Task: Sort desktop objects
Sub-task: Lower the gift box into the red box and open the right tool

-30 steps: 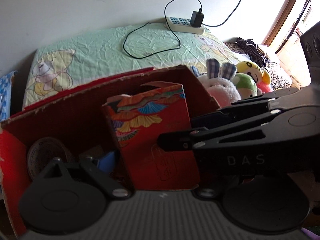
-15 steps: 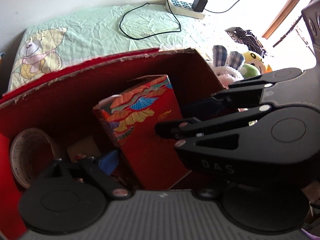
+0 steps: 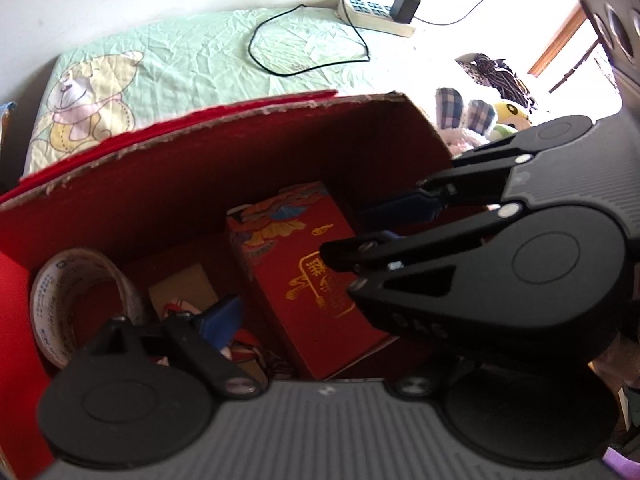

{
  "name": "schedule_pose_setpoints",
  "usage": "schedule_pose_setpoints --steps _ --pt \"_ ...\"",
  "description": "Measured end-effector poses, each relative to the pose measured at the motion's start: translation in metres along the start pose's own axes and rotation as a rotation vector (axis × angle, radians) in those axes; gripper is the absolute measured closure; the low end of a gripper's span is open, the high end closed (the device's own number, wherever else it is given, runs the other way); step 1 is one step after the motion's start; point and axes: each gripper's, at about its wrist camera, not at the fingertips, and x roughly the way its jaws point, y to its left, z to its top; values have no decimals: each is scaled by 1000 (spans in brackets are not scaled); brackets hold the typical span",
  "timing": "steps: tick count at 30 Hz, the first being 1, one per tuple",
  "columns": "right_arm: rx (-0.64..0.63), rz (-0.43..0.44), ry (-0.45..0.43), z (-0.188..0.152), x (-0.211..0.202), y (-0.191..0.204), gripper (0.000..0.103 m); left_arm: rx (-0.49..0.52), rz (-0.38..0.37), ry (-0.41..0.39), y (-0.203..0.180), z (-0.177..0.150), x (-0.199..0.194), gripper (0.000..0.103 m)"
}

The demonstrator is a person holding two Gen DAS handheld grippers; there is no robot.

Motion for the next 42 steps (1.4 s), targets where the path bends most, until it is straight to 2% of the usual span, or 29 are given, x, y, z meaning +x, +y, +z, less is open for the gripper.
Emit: schedule_pose_setpoints --steps 2,7,12,18,23,24,27,42 --pt "8 -11 -35 0 -3 -2 69 -18 1 -3 5 0 0 13" --pt "67 28 -119 -1 -11 -10 69 -35 24 -4 12 0 3 13" --pt "47 -43 -168 -10 -12 -2 69 -30 59 -4 10 0 5 13" --pt "98 -60 -234 -22 -21 -7 69 -41 63 -6 12 1 7 13" --pt "167 -60 -251 -34 -23 -11 69 -14 96 -24 7 -1 5 13" --pt "192 -56 -252 -38 -23 -13 73 -15 100 -24 7 -1 5 13" --pt "205 -70 -282 -42 -23 -12 74 -21 105 -23 8 -1 5 13" --pt "195 -104 -371 -54 -24 -9 75 9 163 -17 1 -2 8 13"
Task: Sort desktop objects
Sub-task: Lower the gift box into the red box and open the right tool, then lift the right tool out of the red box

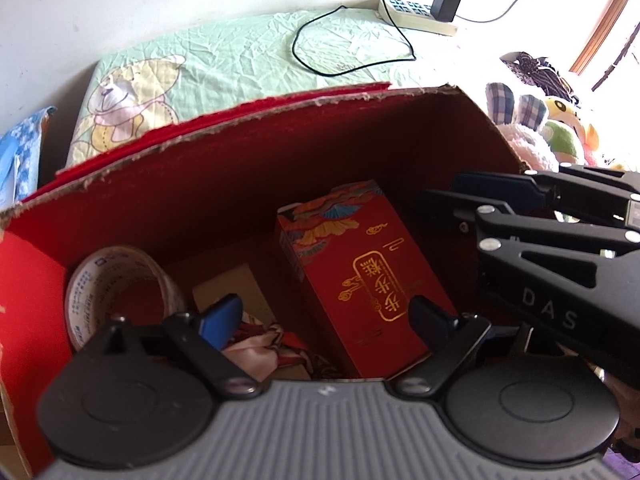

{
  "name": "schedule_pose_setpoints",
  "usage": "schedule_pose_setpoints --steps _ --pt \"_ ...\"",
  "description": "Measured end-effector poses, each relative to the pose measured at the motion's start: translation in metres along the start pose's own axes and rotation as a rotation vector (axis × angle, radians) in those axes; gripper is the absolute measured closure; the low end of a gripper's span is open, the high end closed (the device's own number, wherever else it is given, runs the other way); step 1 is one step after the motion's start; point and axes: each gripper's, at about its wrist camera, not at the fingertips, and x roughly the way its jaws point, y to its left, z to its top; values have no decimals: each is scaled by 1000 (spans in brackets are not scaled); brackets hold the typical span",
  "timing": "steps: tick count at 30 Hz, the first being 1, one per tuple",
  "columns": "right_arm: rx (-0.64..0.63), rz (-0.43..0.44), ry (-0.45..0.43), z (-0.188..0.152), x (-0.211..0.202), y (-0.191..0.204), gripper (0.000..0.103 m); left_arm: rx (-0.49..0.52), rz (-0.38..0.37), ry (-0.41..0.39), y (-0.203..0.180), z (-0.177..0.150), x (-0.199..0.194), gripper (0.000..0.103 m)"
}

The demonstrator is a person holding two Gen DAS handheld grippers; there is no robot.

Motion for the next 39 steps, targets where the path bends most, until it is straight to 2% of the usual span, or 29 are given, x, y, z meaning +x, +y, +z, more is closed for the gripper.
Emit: schedule_pose_setpoints --steps 11,20,32,39 --pt "-15 -11 -34 -6 -3 0 78 20 45 -6 -5 -1 1 15" --pt "-54 -20 -68 -10 -4 2 78 4 86 18 -3 0 4 24" --pt "-63 -16 -83 -11 -4 1 78 -11 108 25 -2 0 5 25" --pt "-53 3 -94 -12 -5 0 78 -5 114 3 -3 -1 2 25"
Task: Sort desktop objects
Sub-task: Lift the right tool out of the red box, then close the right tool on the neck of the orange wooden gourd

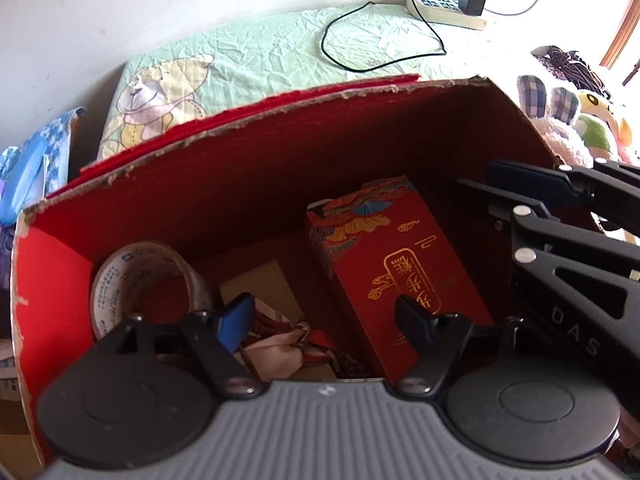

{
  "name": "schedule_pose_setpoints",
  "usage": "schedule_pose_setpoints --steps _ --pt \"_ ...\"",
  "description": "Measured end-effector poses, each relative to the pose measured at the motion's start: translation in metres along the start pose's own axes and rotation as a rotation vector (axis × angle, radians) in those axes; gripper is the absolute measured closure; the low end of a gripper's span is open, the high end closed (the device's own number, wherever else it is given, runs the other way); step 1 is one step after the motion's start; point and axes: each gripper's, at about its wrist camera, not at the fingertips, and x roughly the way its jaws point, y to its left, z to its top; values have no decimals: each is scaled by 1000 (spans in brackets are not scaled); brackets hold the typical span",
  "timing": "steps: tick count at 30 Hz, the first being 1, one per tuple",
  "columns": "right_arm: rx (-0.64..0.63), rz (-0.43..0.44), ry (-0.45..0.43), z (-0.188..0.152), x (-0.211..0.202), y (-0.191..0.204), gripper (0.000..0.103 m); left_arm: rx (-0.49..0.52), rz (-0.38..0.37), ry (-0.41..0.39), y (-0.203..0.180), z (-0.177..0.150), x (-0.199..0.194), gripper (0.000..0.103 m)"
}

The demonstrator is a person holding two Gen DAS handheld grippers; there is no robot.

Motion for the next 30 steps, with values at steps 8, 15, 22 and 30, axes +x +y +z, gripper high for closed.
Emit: schedule_pose_setpoints --steps 8,15,22,30 --pt "26 36 -19 -1 -2 -4 77 8 8 -37 -1 -1 -4 22" --pt "89 97 -50 -3 -6 -14 73 6 17 -97 -3 -5 -15 18" --pt "169 123 -80 -3 -12 -22 72 -67 13 -132 9 -17 -45 18" --pt "152 388 -119 -2 -63 -6 72 -163 33 -292 42 -72 -127 7"
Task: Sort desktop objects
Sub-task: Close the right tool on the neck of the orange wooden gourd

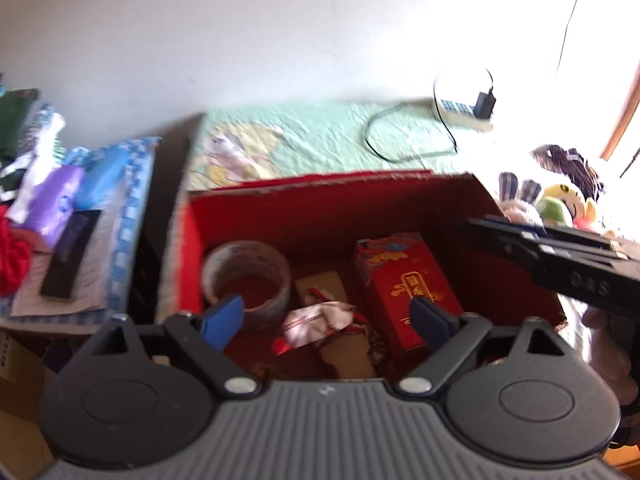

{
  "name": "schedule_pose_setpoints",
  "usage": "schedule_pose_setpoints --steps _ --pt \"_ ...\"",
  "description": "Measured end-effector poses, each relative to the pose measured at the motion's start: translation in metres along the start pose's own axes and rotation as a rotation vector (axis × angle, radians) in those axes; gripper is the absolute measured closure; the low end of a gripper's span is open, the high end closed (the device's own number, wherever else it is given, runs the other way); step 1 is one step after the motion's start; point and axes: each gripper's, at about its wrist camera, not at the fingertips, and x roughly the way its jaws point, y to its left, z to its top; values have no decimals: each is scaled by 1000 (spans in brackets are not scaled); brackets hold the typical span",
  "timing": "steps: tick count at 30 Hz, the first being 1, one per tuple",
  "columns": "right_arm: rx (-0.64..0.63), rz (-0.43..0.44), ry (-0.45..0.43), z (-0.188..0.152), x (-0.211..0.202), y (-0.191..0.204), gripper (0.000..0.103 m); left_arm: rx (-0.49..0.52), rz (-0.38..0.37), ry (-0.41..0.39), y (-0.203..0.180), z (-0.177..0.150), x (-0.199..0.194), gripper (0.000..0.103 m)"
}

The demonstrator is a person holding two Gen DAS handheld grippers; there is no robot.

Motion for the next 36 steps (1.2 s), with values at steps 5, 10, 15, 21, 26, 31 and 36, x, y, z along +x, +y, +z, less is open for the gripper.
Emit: schedule_pose_setpoints --steps 5,10,15,21,26,31,36 --pt "-9 266 111 -15 -9 28 72 -68 56 -45 31 -39 -48 5" --pt "-9 415 305 -38 4 47 72 -156 16 63 51 -91 -57 5" --pt "73 415 492 -72 29 50 72 -238 5 190 53 -131 -35 14" --pt "135 389 649 -97 63 55 70 -248 -4 286 48 -146 -2 30" --pt "204 402 698 -103 76 58 70 -278 -41 322 51 -148 13 48" --pt "211 423 751 -105 89 66 70 -286 -46 356 55 -151 23 59" --pt "195 427 763 -106 91 71 70 -260 -66 372 49 -151 29 63"
